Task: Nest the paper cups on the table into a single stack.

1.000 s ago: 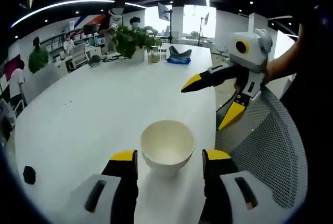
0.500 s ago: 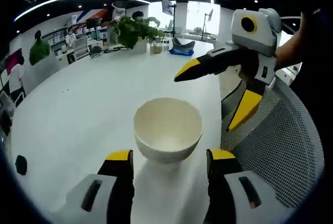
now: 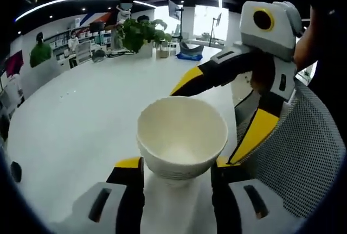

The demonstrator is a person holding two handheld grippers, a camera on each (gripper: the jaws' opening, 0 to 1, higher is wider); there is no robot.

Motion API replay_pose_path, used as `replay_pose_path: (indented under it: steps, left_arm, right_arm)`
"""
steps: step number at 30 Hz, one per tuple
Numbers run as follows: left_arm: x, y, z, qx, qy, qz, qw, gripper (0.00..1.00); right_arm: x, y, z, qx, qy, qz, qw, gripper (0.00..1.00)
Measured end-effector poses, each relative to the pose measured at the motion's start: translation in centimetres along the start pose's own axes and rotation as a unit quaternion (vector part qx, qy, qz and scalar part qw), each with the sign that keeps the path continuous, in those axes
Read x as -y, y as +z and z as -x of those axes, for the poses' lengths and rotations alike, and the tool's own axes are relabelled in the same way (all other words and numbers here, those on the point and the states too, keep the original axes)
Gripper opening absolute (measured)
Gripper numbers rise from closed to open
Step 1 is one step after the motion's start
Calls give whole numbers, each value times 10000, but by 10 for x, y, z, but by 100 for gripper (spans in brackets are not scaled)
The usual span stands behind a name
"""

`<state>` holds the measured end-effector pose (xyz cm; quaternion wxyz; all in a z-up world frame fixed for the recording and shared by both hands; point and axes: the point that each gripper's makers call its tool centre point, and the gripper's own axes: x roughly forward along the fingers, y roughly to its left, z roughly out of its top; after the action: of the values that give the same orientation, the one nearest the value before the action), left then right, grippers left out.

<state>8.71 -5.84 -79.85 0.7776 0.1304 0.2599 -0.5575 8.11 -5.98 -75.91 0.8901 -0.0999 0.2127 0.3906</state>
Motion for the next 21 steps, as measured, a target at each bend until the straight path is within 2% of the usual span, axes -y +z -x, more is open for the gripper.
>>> replay_pose_path:
  steps: [7,11,21]
  left_arm:
    - [-1,1,-2,43,-64,-40,10000,42]
    - [-2,3,-3,31,-61,-81,9999,41]
    - [-25,27,-1,174,14,-271,9995,40]
  right_arm:
    - [2,-1,-4,-41,7,-62,10000,45]
    - [5,1,-5,-23,-13,-136,9999,44]
    - [25,24,-9,190,-76,-120,9997,44]
